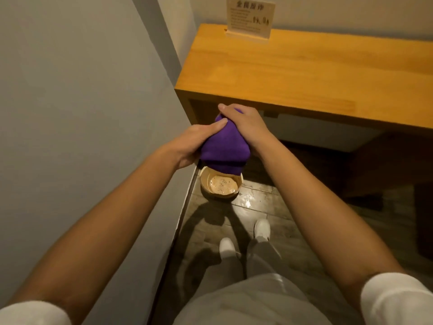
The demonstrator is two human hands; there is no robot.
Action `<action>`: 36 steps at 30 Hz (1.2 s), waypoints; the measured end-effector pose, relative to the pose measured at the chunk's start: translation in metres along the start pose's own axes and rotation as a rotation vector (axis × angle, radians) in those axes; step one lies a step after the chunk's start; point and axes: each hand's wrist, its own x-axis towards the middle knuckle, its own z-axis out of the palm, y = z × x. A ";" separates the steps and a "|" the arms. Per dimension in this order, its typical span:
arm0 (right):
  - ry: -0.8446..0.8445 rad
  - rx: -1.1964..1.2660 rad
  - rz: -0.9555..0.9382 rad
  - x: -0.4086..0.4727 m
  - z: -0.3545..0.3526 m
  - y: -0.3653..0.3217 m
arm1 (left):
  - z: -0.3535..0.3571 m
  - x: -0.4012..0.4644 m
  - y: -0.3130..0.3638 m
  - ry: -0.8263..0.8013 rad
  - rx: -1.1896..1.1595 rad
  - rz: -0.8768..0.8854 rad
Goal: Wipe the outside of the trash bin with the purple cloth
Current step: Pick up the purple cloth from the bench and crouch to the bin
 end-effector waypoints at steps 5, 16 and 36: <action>0.109 -0.022 0.072 -0.017 -0.002 0.030 | 0.010 0.000 -0.039 0.076 -0.077 0.078; 0.088 0.094 0.235 -0.062 -0.025 0.143 | 0.084 0.036 -0.121 0.327 -0.156 0.124; 0.297 0.205 0.263 0.064 -0.024 0.429 | 0.031 0.305 -0.346 0.364 0.311 0.114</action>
